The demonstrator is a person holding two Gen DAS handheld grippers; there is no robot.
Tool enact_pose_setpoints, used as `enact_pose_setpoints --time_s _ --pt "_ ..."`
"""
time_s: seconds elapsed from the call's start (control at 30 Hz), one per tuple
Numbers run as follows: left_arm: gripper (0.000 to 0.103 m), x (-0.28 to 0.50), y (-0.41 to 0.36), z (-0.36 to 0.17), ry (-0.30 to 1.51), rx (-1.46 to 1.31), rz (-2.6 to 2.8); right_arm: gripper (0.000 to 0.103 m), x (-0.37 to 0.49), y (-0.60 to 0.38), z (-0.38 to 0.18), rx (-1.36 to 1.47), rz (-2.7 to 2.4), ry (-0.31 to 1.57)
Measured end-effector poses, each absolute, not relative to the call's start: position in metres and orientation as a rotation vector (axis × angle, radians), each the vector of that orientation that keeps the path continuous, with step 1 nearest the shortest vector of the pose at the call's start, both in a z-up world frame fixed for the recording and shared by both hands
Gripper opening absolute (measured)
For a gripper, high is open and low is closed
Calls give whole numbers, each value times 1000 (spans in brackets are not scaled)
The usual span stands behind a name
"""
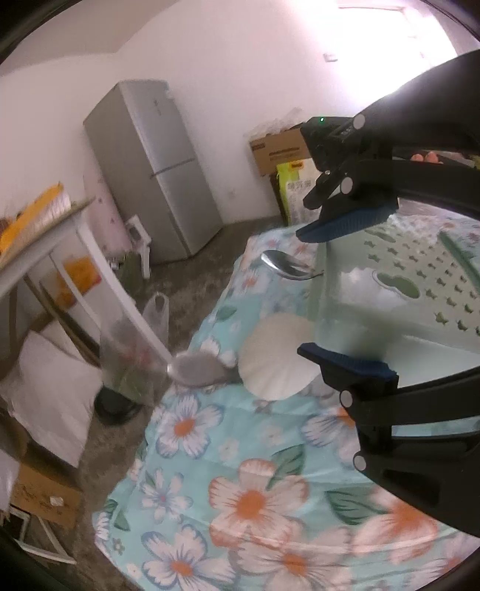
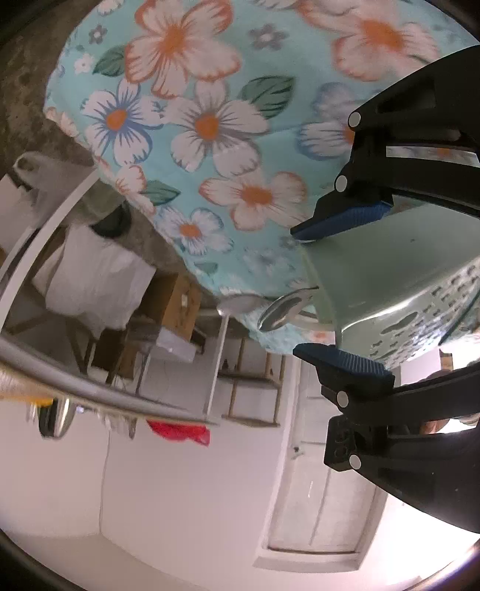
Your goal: Organize utensils
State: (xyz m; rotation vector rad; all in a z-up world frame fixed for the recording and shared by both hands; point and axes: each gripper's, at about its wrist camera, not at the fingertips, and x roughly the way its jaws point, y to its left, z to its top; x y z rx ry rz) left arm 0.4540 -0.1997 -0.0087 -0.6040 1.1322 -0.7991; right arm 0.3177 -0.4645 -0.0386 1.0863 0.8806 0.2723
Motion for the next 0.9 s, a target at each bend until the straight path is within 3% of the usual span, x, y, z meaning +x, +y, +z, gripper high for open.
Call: enact_pose_setpoints --time_s 0.2,0.4,0.6,0.67,0.73,0.8,0.9 --pt "53 405 -183 25 1069 -527 -887 40 278 -458 -11 1063 340 817" --pt "42 347 -164 41 1017 -418 -931 30 233 -435 18 931 335 835" --pt "23 297 -155 41 980 -233 -882 19 200 -411 34 744 265 889" --pt "10 288 -153 36 983 -200 -852 16 193 -403 34 692 236 903" --pt "8 282 -152 35 962 -184 -843 14 188 -395 40 628 199 901" --pt "0 275 -155 40 924 -164 -843 13 186 -391 43 597 184 892" --pt "0 271 -164 53 881 -182 -905 13 189 -379 45 572 194 884"
